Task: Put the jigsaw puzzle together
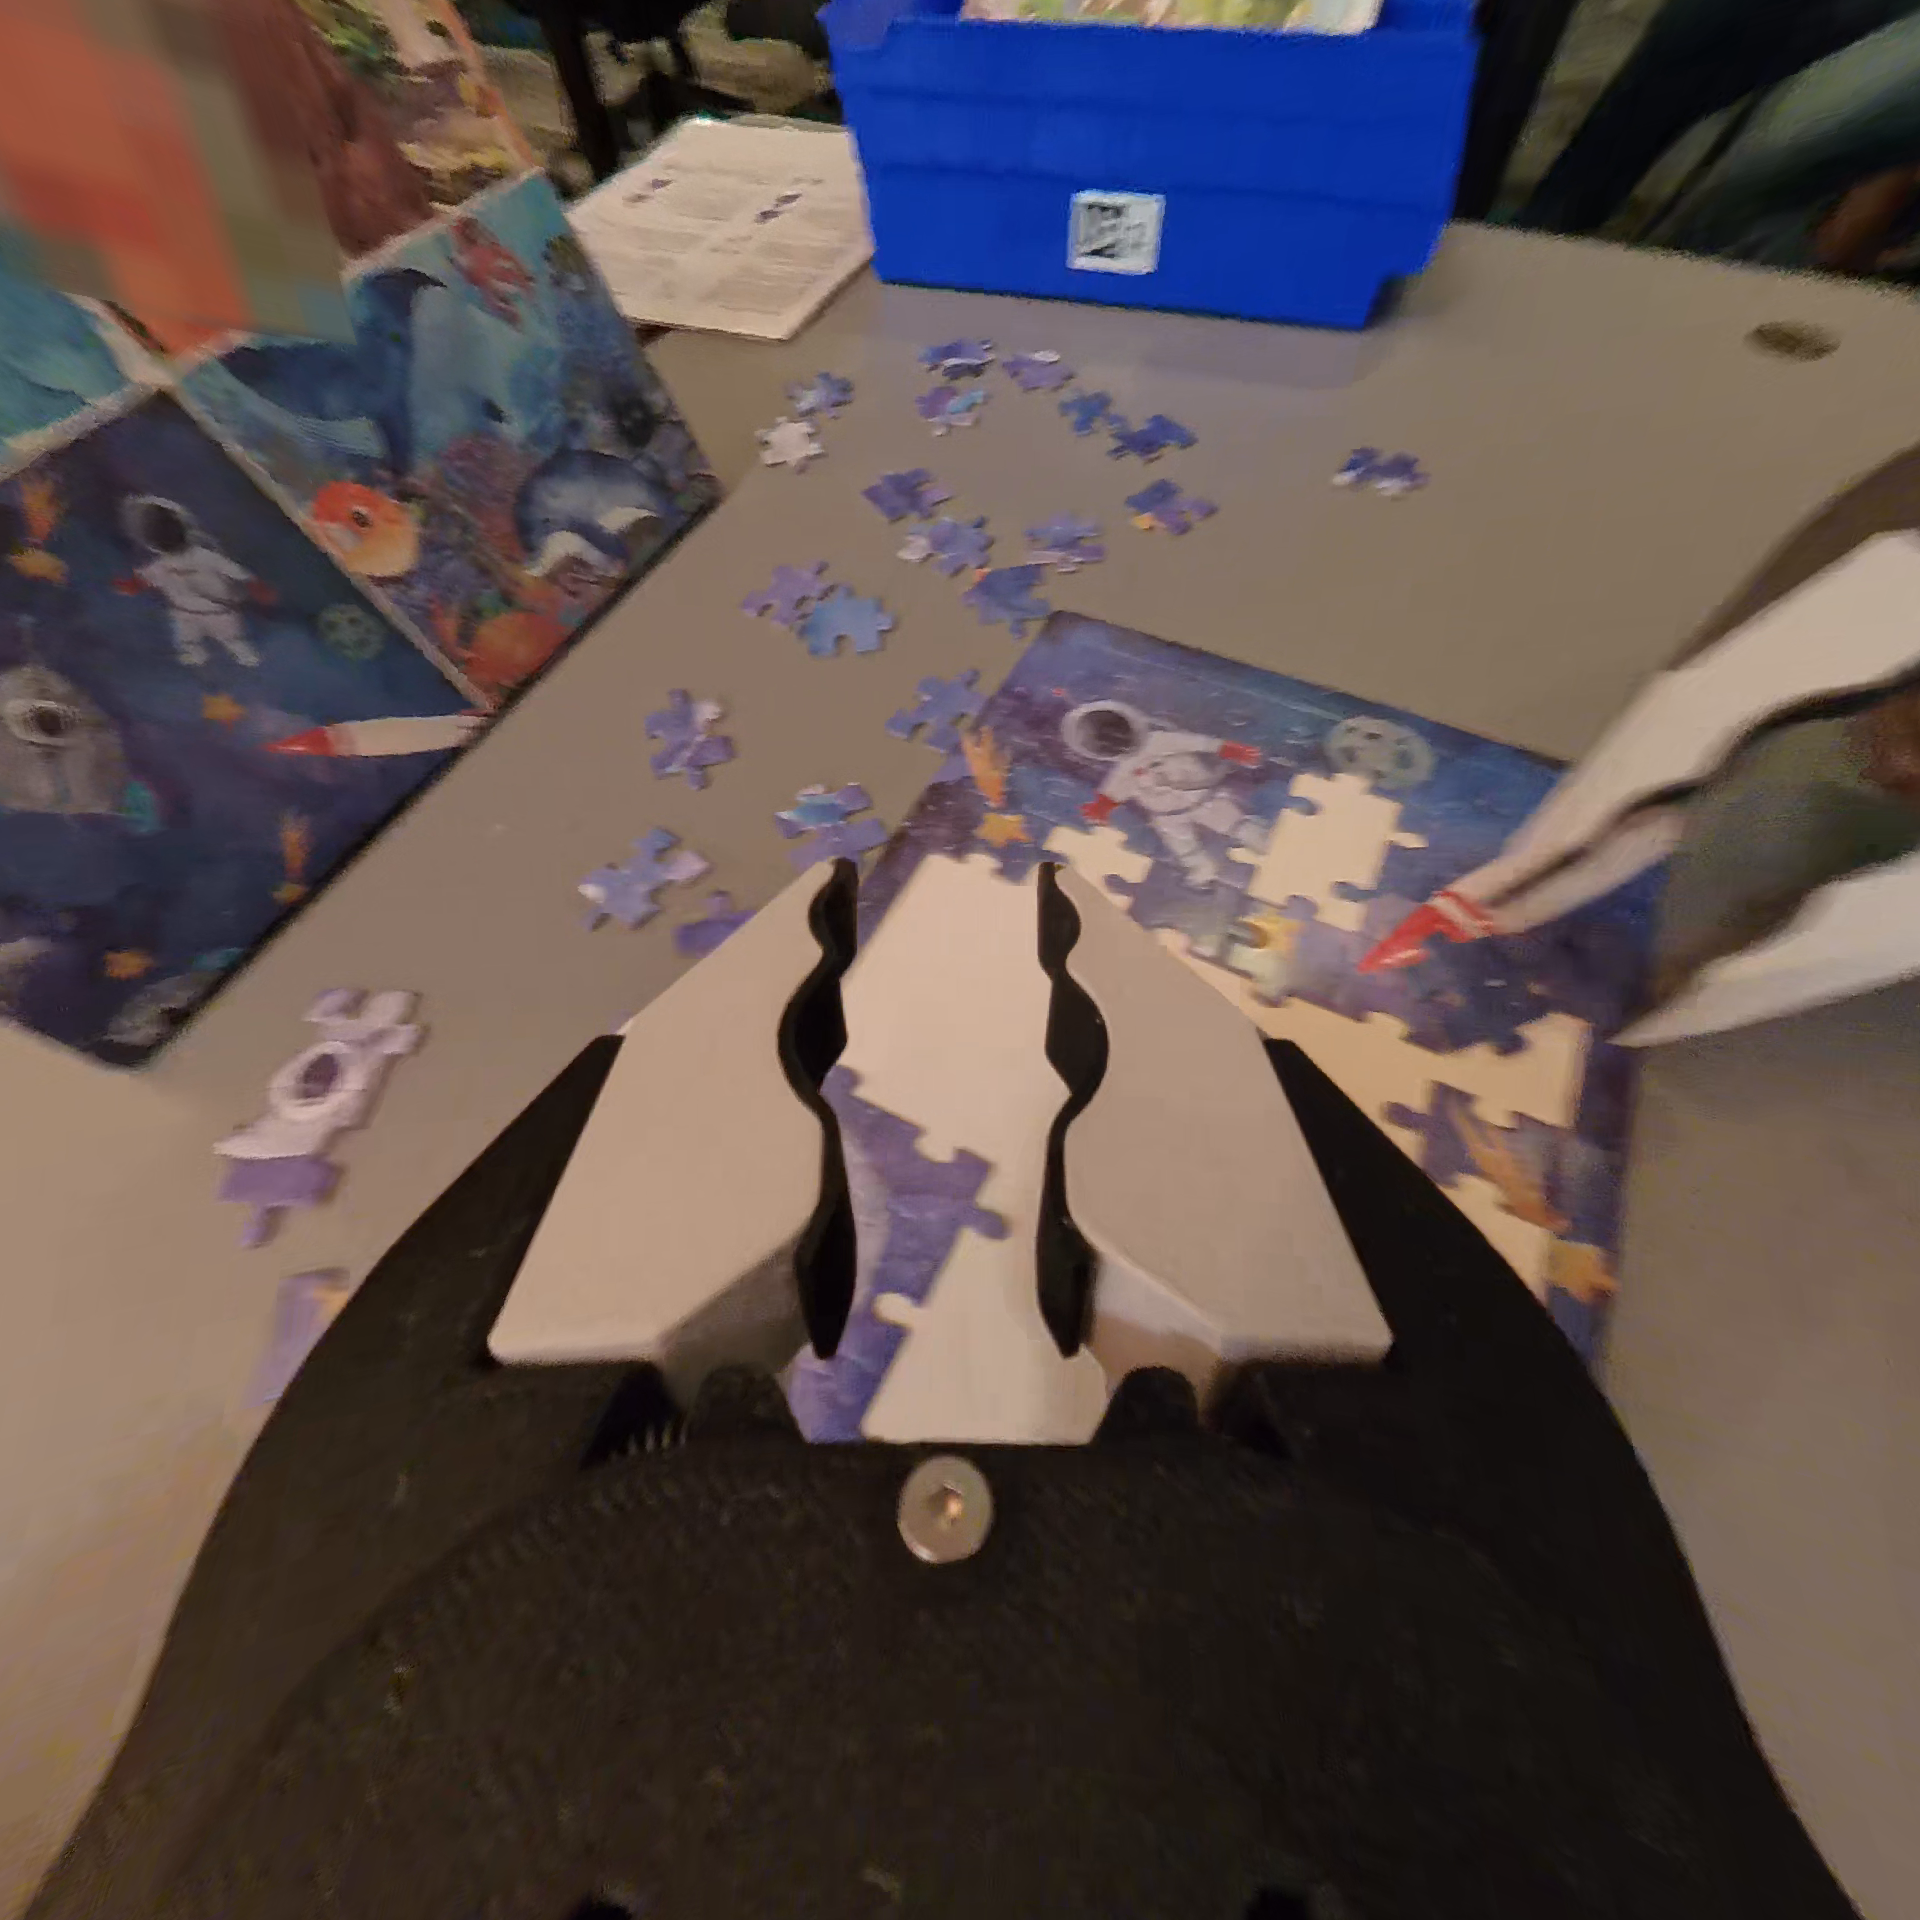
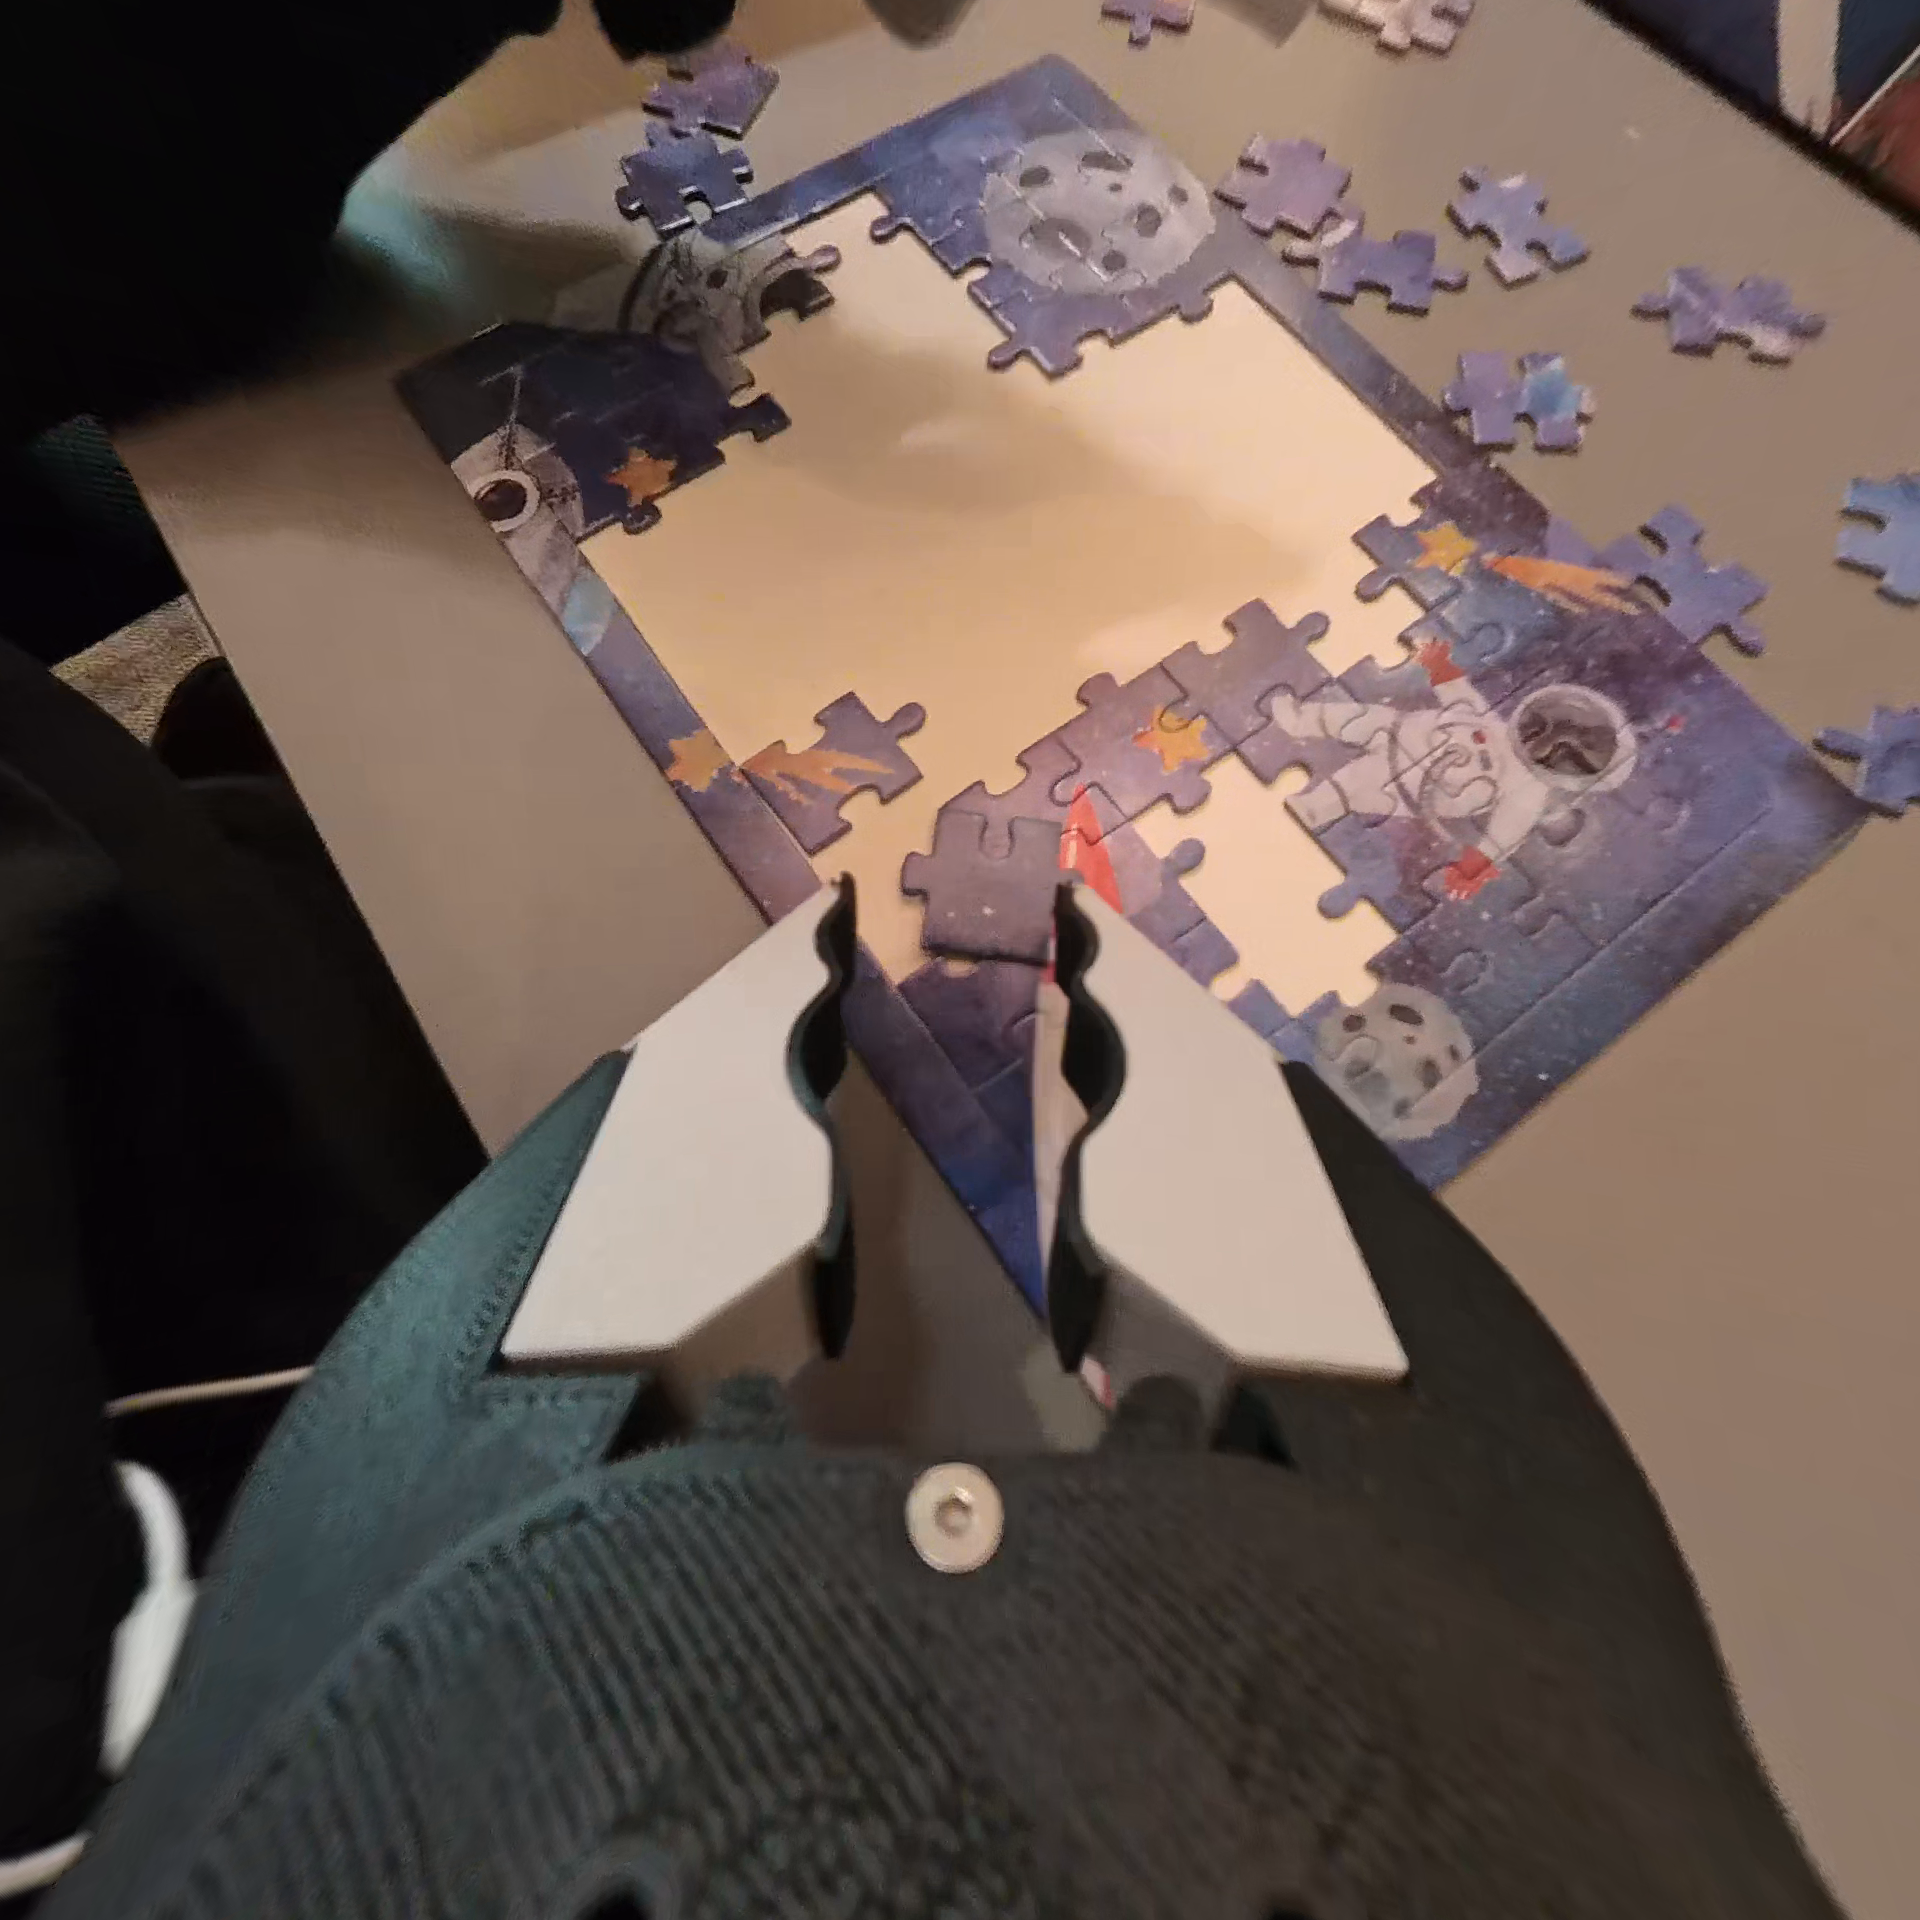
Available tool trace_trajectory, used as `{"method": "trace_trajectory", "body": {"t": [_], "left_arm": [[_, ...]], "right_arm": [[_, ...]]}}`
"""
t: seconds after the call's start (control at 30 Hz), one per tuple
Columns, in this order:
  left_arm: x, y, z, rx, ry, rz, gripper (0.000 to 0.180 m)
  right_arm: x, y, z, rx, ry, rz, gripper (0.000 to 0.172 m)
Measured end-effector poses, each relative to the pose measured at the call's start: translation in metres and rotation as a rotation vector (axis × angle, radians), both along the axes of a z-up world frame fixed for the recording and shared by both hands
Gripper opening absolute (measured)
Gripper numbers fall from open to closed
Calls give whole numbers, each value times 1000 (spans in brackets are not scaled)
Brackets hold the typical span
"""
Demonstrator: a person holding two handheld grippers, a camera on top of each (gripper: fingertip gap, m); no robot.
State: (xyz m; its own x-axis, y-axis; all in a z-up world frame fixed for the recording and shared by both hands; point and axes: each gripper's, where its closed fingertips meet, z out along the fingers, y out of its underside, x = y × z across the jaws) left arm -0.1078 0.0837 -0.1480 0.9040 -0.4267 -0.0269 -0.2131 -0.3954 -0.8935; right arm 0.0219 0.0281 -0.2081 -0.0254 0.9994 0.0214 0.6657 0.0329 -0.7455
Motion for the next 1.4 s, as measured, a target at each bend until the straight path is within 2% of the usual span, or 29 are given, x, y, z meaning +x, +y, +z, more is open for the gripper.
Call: {"method": "trace_trajectory", "body": {"t": [0.1, 0.13, 0.2, 0.23, 0.37, 0.5, 0.7, 0.83, 1.0, 1.4], "left_arm": [[42, -28, -5, -135, -173, -205, 20], [60, -42, -7, -205, -222, -291, 20], [88, -66, -14, -316, -243, -407, 20], [96, -73, -19, -338, -217, -421, 18], [111, -85, -46, -409, -118, -410, 12], [122, -90, -58, -461, -130, -429, 14], [122, -79, -61, -412, -57, -378, 23], [121, -75, -67, -412, -29, -355, 33], [127, -76, -68, -425, -67, -378, 45], [135, -85, -69, -444, -67, -433, 47]], "right_arm": [[-3, 1, -5, -61, -4, 27, 45], [-3, -2, -7, -100, -8, 40, 49], [-2, -6, -10, -147, -21, 53, 53], [-1, -7, -11, -155, -25, 59, 53], [4, -17, -11, -163, -45, 92, 50], [8, -29, -10, -177, -67, 139, 47], [4, -16, 3, -120, 0, 121, 44], [3, -13, -3, -119, -13, 143, 48], [1, -15, -12, -66, -36, 191, 52], [2, -14, -16, 46, -37, 283, 57]]}}
